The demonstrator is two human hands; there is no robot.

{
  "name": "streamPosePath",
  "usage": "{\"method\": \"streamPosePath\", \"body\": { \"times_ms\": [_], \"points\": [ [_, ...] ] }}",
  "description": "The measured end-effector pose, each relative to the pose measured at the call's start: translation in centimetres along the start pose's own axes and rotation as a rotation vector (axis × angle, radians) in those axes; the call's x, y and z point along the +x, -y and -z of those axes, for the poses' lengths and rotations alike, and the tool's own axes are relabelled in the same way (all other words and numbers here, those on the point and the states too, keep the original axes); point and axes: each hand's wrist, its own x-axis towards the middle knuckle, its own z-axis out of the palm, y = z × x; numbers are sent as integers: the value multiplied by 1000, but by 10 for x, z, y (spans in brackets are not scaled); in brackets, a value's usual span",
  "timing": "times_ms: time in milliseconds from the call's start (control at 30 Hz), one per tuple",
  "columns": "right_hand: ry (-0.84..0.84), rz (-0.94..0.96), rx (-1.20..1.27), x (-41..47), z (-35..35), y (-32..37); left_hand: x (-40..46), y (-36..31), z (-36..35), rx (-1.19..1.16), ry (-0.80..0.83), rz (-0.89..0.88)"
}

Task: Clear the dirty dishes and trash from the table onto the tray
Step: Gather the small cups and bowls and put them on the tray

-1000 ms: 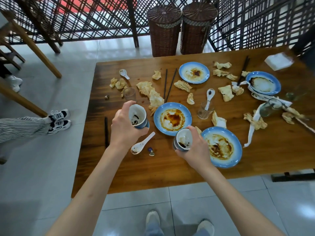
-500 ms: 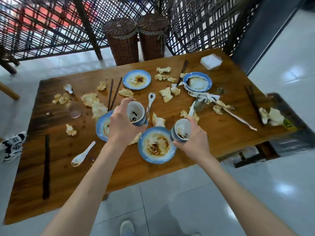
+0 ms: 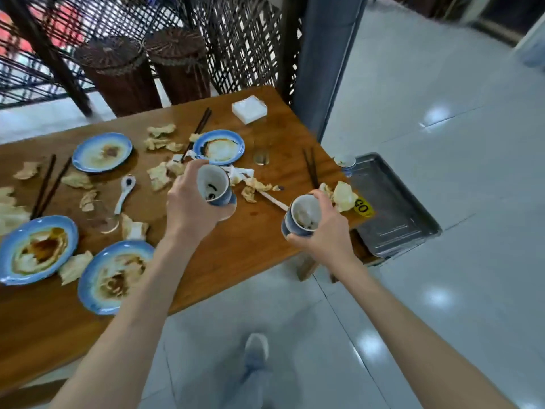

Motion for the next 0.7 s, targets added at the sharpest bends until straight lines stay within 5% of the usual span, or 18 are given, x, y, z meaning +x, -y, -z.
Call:
{"method": "streamPosePath", "body": {
  "times_ms": [700],
  "points": [
    [-114, -86, 35, 153, 198, -226, 84, -211, -262, -41, 138, -121]
  ]
}}
